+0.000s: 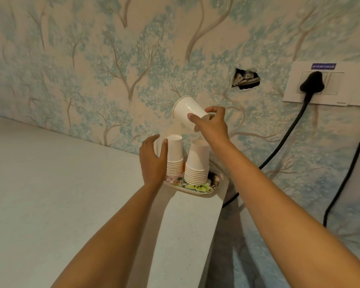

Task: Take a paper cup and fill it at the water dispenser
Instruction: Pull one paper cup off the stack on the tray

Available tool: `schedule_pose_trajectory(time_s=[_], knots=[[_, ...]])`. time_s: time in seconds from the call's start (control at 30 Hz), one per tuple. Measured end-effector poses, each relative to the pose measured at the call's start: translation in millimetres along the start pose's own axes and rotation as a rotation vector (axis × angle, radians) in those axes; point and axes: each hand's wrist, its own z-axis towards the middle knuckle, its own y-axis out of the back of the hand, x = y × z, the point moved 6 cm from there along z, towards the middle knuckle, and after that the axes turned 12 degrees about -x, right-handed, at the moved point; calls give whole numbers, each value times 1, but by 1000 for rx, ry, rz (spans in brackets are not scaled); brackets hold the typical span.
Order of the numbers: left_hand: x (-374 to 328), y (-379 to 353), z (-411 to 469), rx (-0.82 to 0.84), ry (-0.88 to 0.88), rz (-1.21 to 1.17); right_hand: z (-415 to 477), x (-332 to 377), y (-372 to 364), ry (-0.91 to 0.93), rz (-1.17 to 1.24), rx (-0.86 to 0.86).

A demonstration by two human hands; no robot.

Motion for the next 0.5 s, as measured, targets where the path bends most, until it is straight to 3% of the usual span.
schedule_pose_trajectory(time_s=[0.3,0.5], knots=[[-69,4,-12,44,228,-329,-30,-5,1,-76,148,14],[-92,19,-22,59,220,-378,-43,0,7,-33,139,105]])
